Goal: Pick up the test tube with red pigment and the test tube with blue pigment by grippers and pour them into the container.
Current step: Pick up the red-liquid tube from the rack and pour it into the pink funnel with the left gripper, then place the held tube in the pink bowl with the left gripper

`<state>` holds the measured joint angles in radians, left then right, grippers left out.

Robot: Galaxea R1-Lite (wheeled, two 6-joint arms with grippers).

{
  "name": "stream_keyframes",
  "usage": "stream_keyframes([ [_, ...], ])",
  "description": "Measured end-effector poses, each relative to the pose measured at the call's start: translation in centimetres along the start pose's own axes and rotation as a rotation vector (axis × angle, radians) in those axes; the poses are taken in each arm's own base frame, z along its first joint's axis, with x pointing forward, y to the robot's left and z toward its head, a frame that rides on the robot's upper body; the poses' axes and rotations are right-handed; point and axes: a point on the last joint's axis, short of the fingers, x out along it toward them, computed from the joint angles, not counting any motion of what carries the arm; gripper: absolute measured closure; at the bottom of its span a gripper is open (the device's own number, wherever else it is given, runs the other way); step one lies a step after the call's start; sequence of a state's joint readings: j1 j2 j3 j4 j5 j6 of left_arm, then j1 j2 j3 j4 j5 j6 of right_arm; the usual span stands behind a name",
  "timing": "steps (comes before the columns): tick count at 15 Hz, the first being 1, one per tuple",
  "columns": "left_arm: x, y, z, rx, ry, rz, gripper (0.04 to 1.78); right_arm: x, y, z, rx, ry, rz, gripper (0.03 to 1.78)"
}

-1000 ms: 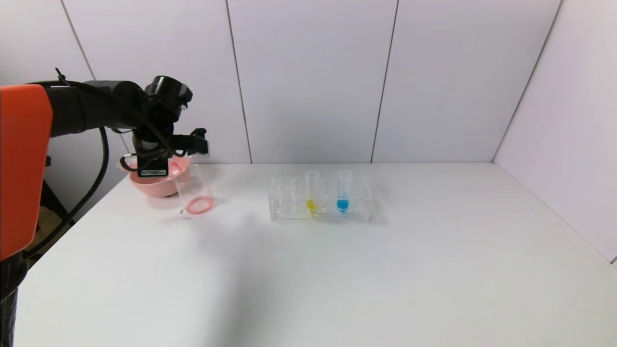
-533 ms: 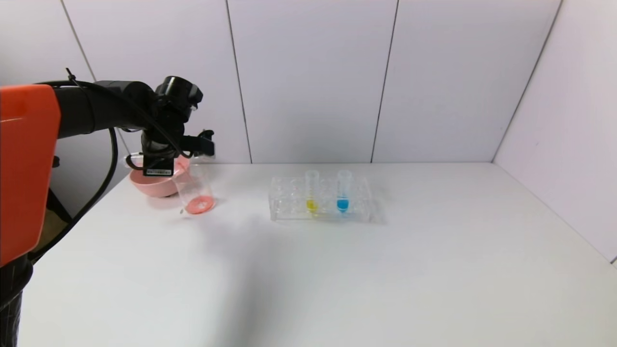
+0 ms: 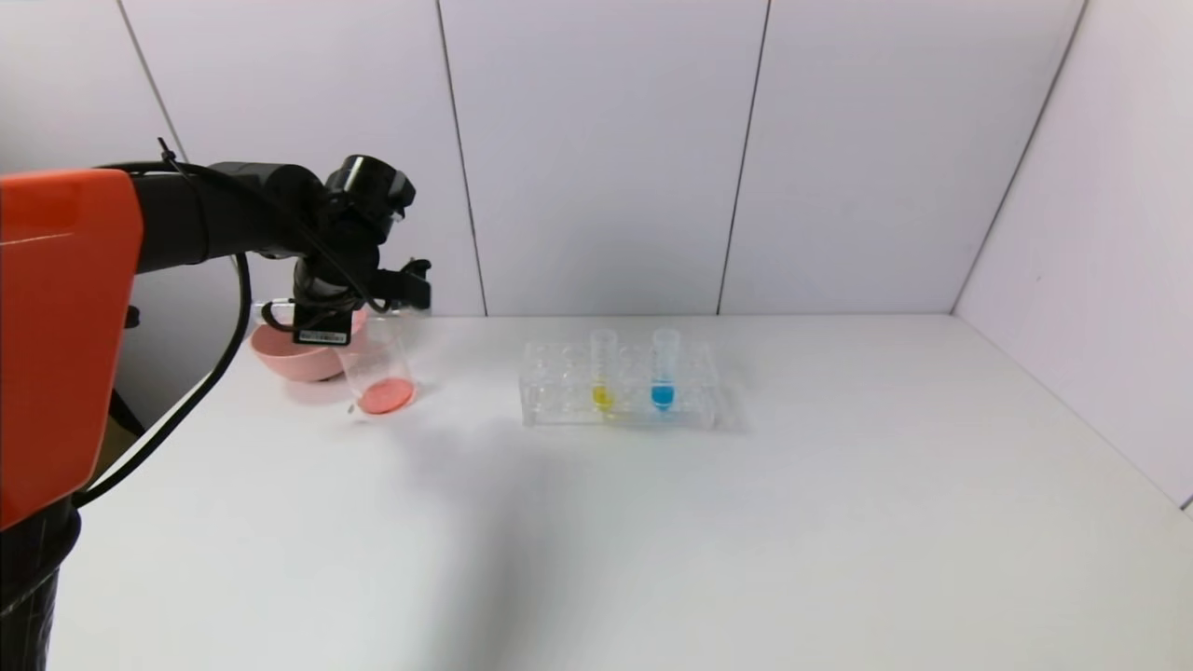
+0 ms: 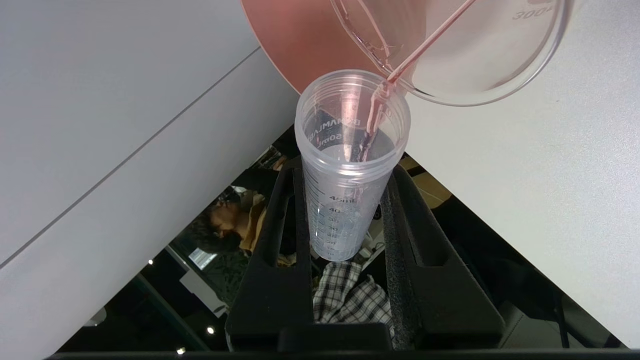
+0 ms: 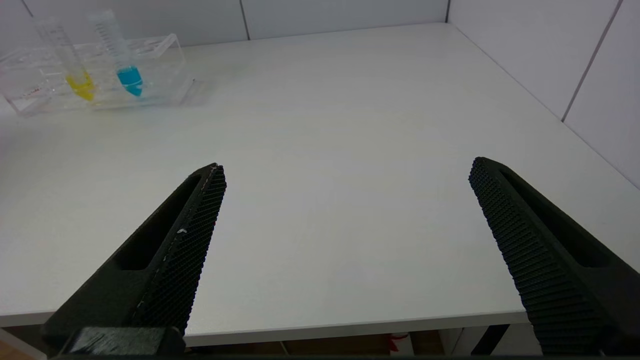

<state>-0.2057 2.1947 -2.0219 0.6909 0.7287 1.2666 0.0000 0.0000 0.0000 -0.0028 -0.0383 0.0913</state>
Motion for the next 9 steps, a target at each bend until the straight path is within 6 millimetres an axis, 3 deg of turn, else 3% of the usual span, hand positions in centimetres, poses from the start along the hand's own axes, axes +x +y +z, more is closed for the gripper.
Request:
stream_keyframes([
  [5, 0.0, 0.5, -0.4, -0.044, -0.039, 0.012, 1.39, 0.0, 0.0, 0.0, 0.0, 0.0, 0.0, 0.04],
  [9, 0.8, 2.0, -1.9, -0.3, -0.227, 0.005, 1.39, 0.0, 0.0, 0.0, 0.0, 0.0, 0.0, 0.04],
])
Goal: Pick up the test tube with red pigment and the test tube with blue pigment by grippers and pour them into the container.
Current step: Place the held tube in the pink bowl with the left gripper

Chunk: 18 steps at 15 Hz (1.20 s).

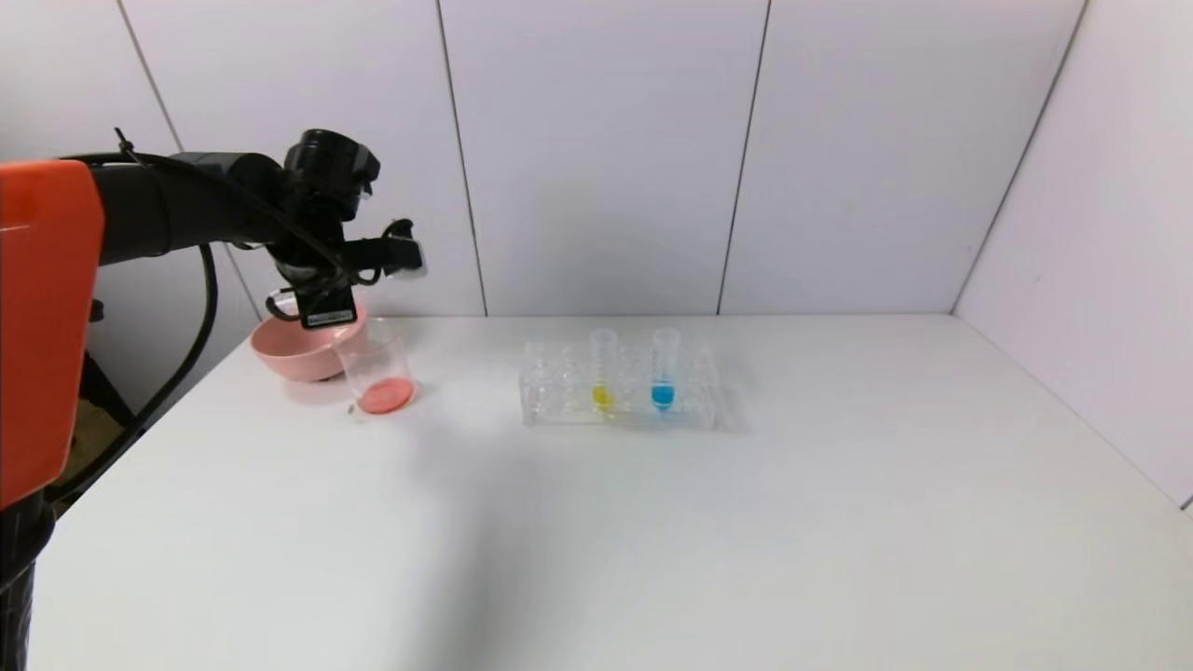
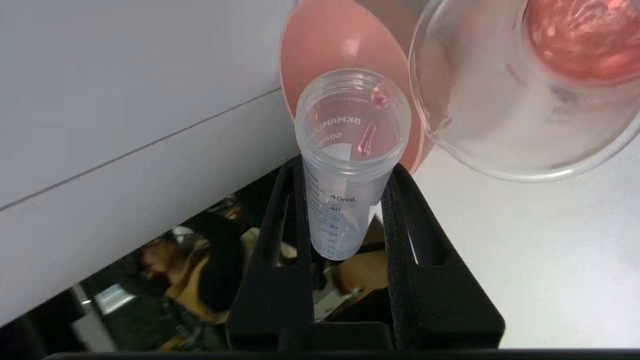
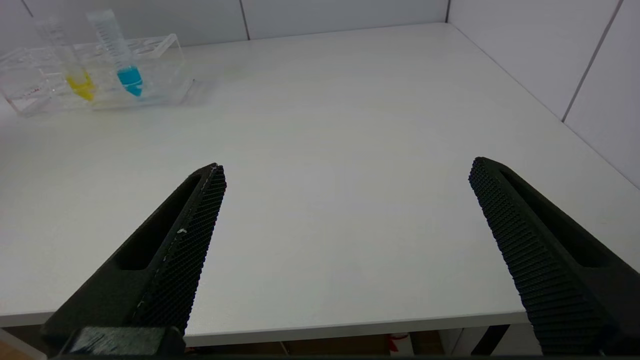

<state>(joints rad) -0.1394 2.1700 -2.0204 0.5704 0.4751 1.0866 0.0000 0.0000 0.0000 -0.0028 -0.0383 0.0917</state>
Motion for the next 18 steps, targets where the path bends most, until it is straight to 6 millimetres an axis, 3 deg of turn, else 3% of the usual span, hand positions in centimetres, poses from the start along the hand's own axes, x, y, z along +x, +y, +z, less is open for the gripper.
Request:
stream_keyframes([
  [5, -0.8, 1.8, -1.5, -0.55, -0.208, -0.085, 1.39, 0.0, 0.0, 0.0, 0.0, 0.0, 0.0, 0.04],
  [9, -2.6, 2.9, -3.3, -1.002, -0.29, -0.056, 1.39, 0.0, 0.0, 0.0, 0.0, 0.0, 0.0, 0.04],
  [12, -3.9, 1.2, -5.7, -1.114, -0.327, -0.022, 1.39, 0.0, 0.0, 0.0, 0.0, 0.0, 0.0, 0.04],
  [18, -6.6, -5.4, -11.9, -1.273, -0.43, 0.096, 1.39, 0.0, 0.0, 0.0, 0.0, 0.0, 0.0, 0.04],
])
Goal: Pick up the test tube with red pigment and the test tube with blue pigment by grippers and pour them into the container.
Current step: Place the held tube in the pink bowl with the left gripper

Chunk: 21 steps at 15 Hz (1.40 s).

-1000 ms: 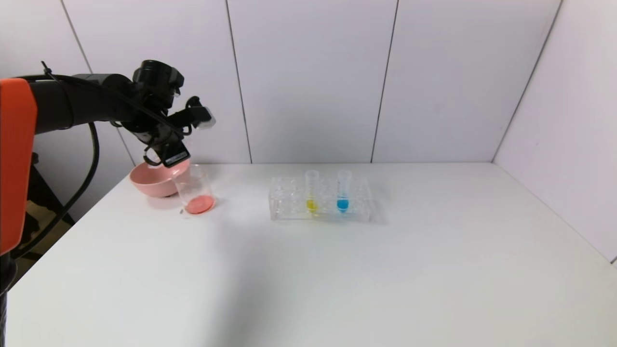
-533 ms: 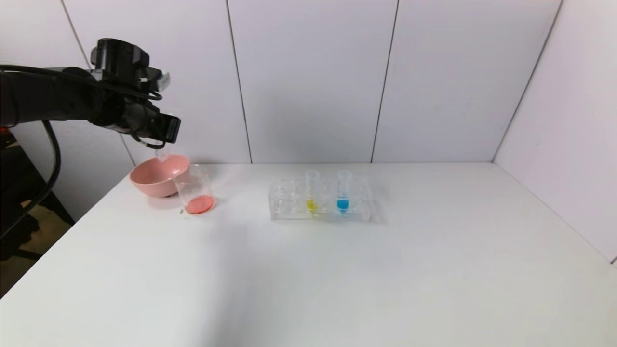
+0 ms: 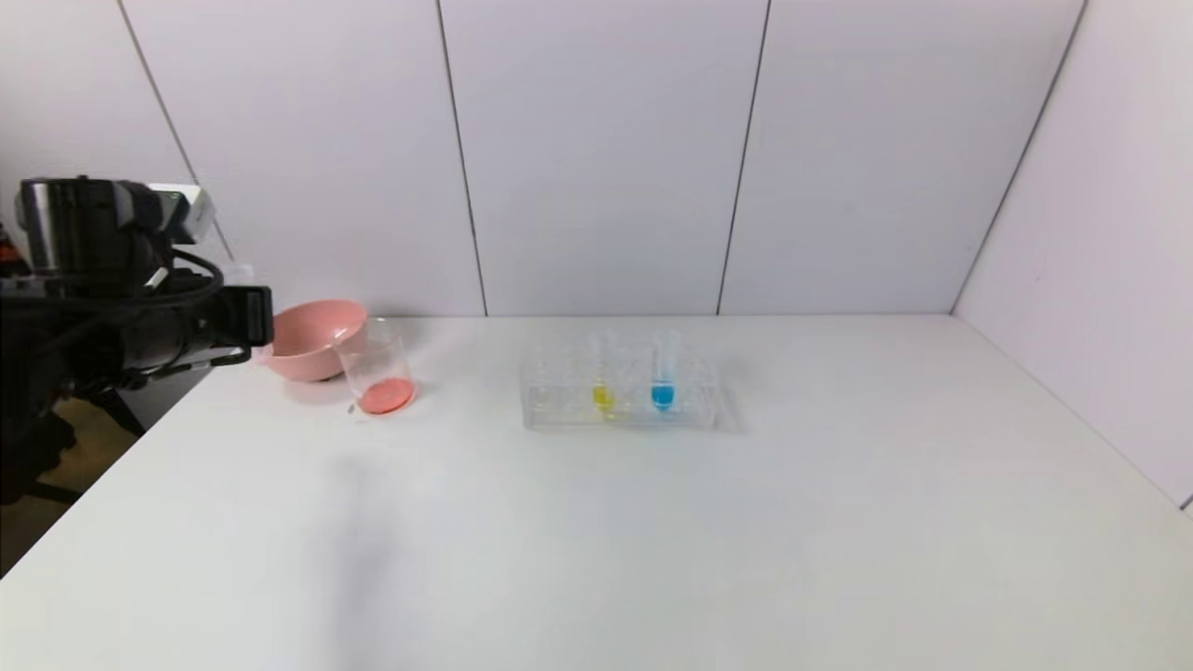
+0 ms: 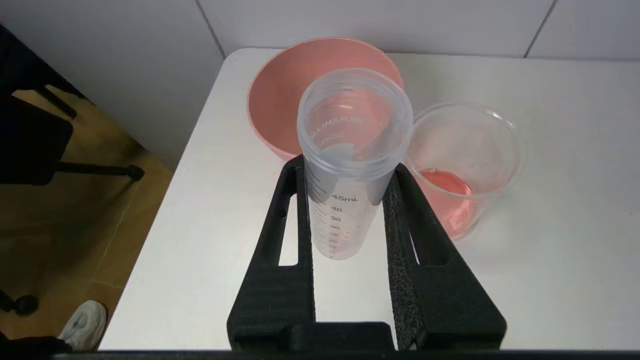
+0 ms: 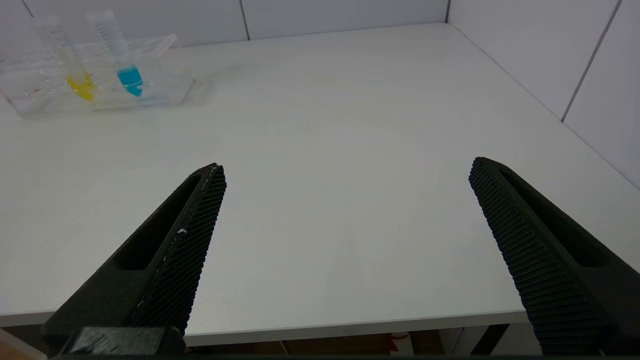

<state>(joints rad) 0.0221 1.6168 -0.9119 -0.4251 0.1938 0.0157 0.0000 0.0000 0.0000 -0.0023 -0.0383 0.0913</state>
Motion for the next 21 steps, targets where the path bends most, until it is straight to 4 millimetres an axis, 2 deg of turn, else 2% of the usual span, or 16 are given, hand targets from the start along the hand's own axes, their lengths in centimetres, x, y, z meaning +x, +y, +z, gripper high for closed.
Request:
stream_keyframes([
  [3, -1.9, 1.1, -1.4, -0.075, -0.117, 0.024, 1.39, 0.0, 0.0, 0.0, 0.0, 0.0, 0.0, 0.04],
  [6, -1.4, 1.4, -1.8, -0.093, -0.153, 0.035, 1.39, 0.0, 0.0, 0.0, 0.0, 0.0, 0.0, 0.04],
  [10, 2.6, 1.1, -1.8, -0.097, -0.167, 0.02, 1.39, 0.0, 0.0, 0.0, 0.0, 0.0, 0.0, 0.04],
  [16, 11.3, 0.2, -2.3, -0.093, -0.207, 0.018, 1.39, 0.0, 0.0, 0.0, 0.0, 0.0, 0.0, 0.04],
  [18, 13.1, 0.0, -2.9, -0.094, -0.21, 0.022, 1.39, 0.0, 0.0, 0.0, 0.0, 0.0, 0.0, 0.04],
  [21, 14.2, -0.1, -3.6, -0.092, -0.202, 0.027, 1.39, 0.0, 0.0, 0.0, 0.0, 0.0, 0.0, 0.04],
])
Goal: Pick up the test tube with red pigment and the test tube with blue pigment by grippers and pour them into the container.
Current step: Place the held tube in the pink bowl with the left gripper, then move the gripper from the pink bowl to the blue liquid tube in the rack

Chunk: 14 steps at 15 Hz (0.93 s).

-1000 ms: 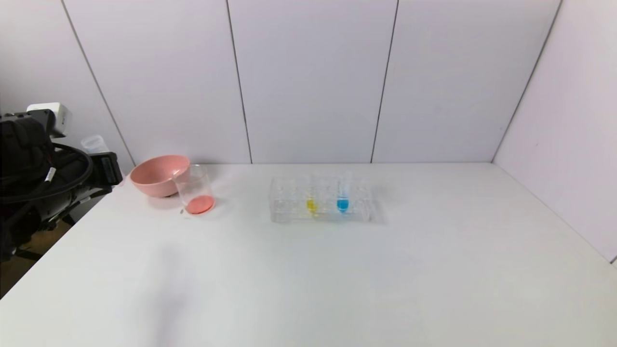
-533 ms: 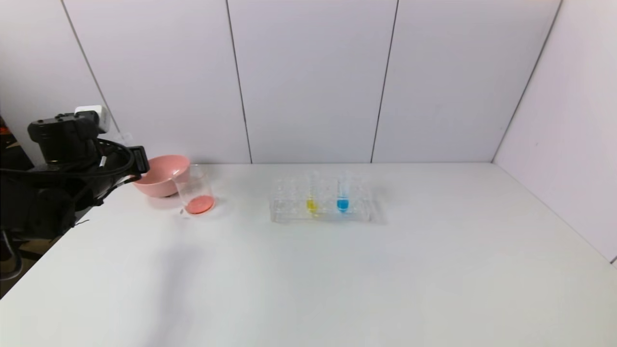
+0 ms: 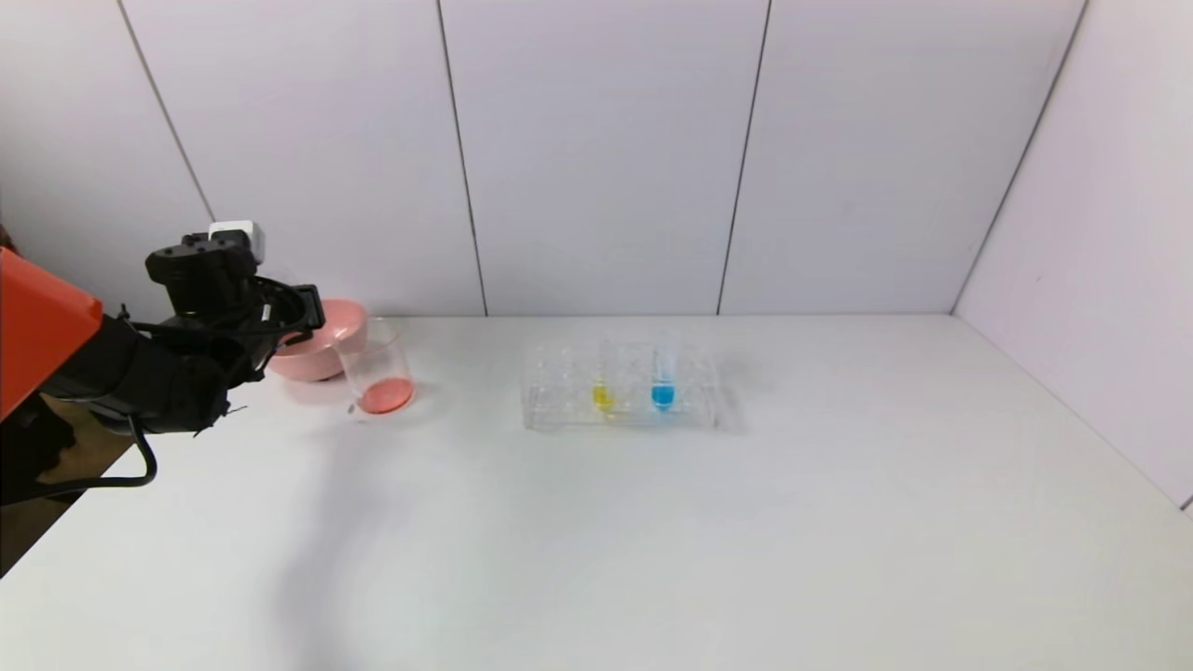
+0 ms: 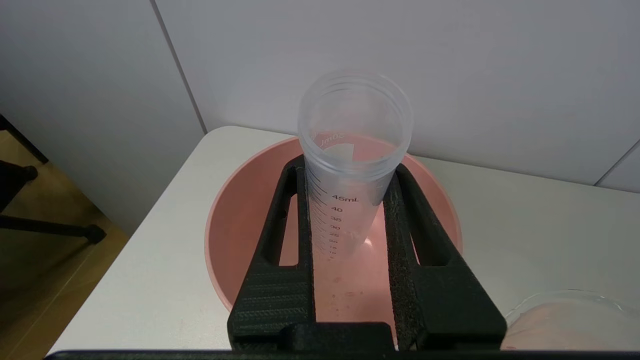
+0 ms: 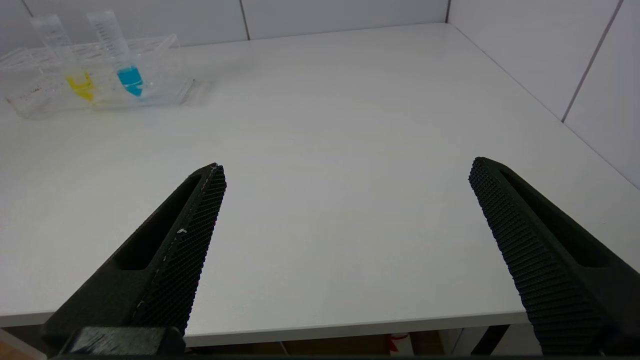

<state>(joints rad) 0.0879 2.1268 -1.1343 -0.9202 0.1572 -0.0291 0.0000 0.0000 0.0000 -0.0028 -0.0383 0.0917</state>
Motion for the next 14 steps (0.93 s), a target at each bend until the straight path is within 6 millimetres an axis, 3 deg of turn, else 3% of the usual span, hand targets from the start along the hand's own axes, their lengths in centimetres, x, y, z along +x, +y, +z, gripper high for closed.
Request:
stream_keyframes([
  [4, 0.1, -0.1, -0.3, -0.001, -0.011, -0.002, 1.16, 0.0, 0.0, 0.0, 0.0, 0.0, 0.0, 0.04],
  [9, -0.5, -0.2, 0.6, -0.009, -0.039, -0.017, 0.4, 0.0, 0.0, 0.0, 0.0, 0.0, 0.0, 0.04],
  [11, -1.5, -0.6, 1.5, -0.015, -0.046, -0.059, 0.19, 0.0, 0.0, 0.0, 0.0, 0.0, 0.0, 0.04],
  [14, -4.3, -1.2, 2.9, -0.013, -0.004, -0.253, 0.06, 0.0, 0.0, 0.0, 0.0, 0.0, 0.0, 0.04],
])
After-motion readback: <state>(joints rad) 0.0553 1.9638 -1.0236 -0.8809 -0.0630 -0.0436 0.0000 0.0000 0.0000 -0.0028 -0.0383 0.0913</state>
